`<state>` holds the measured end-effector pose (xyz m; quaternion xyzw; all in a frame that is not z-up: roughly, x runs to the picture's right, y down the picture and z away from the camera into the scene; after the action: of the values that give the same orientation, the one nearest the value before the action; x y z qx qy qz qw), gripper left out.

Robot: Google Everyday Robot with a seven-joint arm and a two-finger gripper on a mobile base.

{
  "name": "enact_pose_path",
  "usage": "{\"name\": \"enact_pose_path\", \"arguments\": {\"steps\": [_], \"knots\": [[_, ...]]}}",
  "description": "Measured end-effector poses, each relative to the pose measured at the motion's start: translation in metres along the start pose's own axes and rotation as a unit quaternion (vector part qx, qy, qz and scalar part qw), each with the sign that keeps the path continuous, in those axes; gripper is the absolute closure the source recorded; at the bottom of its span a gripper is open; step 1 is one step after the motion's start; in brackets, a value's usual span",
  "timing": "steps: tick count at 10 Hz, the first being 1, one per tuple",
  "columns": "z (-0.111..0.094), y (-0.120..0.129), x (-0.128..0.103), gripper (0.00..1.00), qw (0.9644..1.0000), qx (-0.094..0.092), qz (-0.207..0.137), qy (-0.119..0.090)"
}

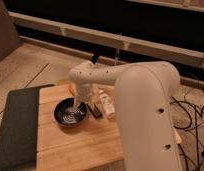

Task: Pick up the ceramic bowl

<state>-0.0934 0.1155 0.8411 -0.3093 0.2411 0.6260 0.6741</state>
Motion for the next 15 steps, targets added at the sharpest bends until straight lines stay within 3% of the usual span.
{"name": "enact_pose_path", "arguments": {"steps": [5, 7, 9, 12, 13, 15], "knots": [[0.024, 0.009, -0.008, 0.35, 0.9989, -0.027, 0.010, 0.038], [0.035, 0.004, -0.008, 0.35, 0.9979, -0.030, 0.017, 0.054], [0.041, -0.002, -0.007, 0.49, 0.9974, -0.025, 0.020, 0.065], [0.043, -0.007, -0.013, 0.81, 0.9979, -0.018, 0.016, 0.059], [0.039, -0.006, -0.017, 0.93, 0.9982, -0.020, 0.015, 0.054], [0.018, -0.004, -0.032, 1.00, 0.9992, -0.029, 0.018, 0.022]]}}
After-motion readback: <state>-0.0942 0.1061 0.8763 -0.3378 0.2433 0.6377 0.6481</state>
